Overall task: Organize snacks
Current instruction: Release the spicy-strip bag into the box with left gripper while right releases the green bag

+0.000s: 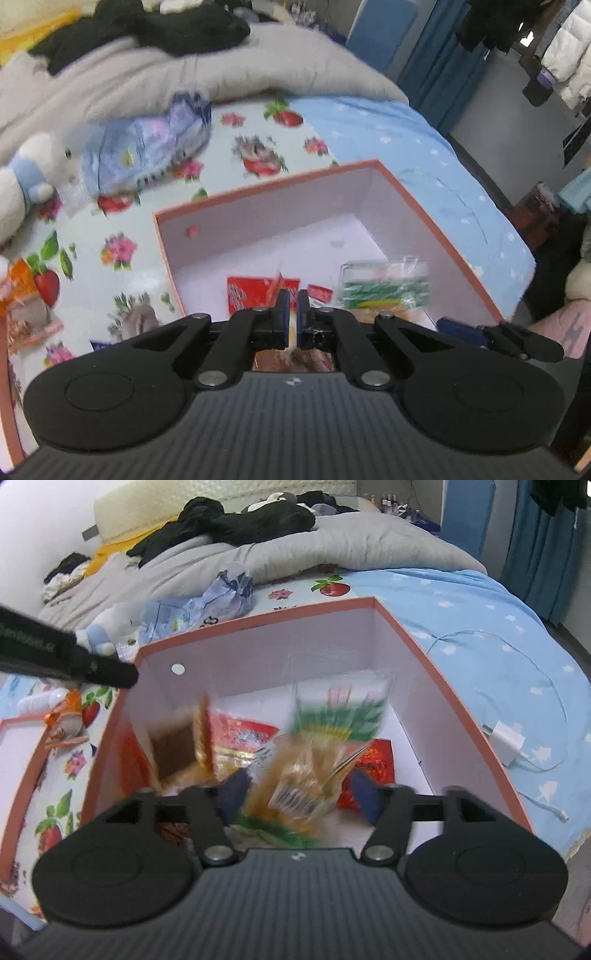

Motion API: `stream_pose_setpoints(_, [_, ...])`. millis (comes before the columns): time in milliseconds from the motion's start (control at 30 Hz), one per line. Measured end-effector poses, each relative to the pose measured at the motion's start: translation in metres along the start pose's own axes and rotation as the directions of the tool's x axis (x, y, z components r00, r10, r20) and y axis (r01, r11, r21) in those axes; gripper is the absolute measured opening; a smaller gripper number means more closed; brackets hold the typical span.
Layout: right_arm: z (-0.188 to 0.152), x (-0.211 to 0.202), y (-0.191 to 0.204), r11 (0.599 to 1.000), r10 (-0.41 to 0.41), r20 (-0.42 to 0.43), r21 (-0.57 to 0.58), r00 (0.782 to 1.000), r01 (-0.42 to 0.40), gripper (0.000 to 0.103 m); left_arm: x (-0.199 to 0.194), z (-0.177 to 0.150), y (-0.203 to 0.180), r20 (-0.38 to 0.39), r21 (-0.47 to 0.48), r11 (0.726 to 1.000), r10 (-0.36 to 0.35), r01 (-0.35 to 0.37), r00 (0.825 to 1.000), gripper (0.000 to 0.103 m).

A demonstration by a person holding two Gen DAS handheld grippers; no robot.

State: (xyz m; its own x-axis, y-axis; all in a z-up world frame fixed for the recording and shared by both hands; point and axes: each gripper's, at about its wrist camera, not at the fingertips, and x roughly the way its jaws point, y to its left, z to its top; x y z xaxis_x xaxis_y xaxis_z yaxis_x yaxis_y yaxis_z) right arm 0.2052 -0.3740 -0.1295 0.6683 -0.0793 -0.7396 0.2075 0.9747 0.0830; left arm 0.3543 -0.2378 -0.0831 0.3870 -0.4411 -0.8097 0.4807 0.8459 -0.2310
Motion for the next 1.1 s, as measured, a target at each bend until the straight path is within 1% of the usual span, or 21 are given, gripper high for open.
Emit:
stream_pose_setpoints(33, [0.000,-0.001,0.000,1.000,0.000,0.005,-0.005,1.000,0.000,0.080,-0.002,0.000,0.002,-0.002,-0.009,1.000,-0.002,0.002,1.000,0.015])
stream_pose_setpoints(67, [0.001,-0.001,0.001,1.000,-0.002,0.008,-0.009,1.000,0.002,0.080,-0.004,-0.001,0.004,0.005,-0.012,1.000,0.002,-0.002,1.000,0.022])
stream_pose_setpoints(100, [0.000,-0.003,0.001,1.000,-0.005,0.013,-0.009,1.000,0.005,0.080,-0.008,-0.003,0.005,0.020,-0.010,1.000,0.004,-0.004,1.000,0.036])
stream_pose_setpoints(133, [-0.001,-0.005,0.001,1.000,-0.004,0.020,-0.006,1.000,0.005,0.080,-0.012,-0.005,0.005,0.033,-0.011,1.000,0.006,-0.005,0.999,0.044])
stream_pose_setpoints(267, [-0.008,-0.020,0.002,1.000,0.006,0.058,0.008,0.998,-0.007,0.080,-0.032,-0.018,0.008,0.063,-0.004,1.000,-0.013,0.013,0.998,0.045])
stream_pose_setpoints(400, [-0.017,-0.040,0.008,0.999,0.028,0.102,0.029,0.994,-0.031,0.080,-0.057,-0.035,-0.001,0.111,0.067,0.998,-0.008,0.001,0.994,0.049])
stream_pose_setpoints(500, [-0.025,-0.053,0.012,0.997,0.051,0.124,0.058,0.991,-0.058,0.080,-0.074,-0.049,-0.007,0.152,0.099,0.995,-0.015,0.000,0.988,0.049])
stream_pose_setpoints(633, [-0.035,-0.072,0.023,0.997,0.053,0.162,0.042,0.985,-0.060,0.080,-0.094,-0.067,-0.003,0.183,0.060,0.997,-0.055,0.045,0.981,0.049])
stream_pose_setpoints(867, [-0.050,-0.101,0.035,0.999,0.047,0.221,-0.003,0.974,-0.047,0.080,-0.131,-0.095,0.002,0.258,0.047,0.999,-0.025,0.014,0.966,0.049])
stream_pose_setpoints(1000, [-0.060,-0.111,0.036,0.998,0.067,0.236,0.005,0.969,-0.070,0.080,-0.147,-0.113,0.007,0.273,0.039,0.999,-0.042,0.032,0.961,0.049])
stream_pose_setpoints(1100, [-0.069,-0.120,0.039,0.995,0.096,0.246,0.008,0.964,-0.101,0.080,-0.156,-0.128,0.007,0.282,0.047,0.999,-0.031,0.019,0.959,0.049])
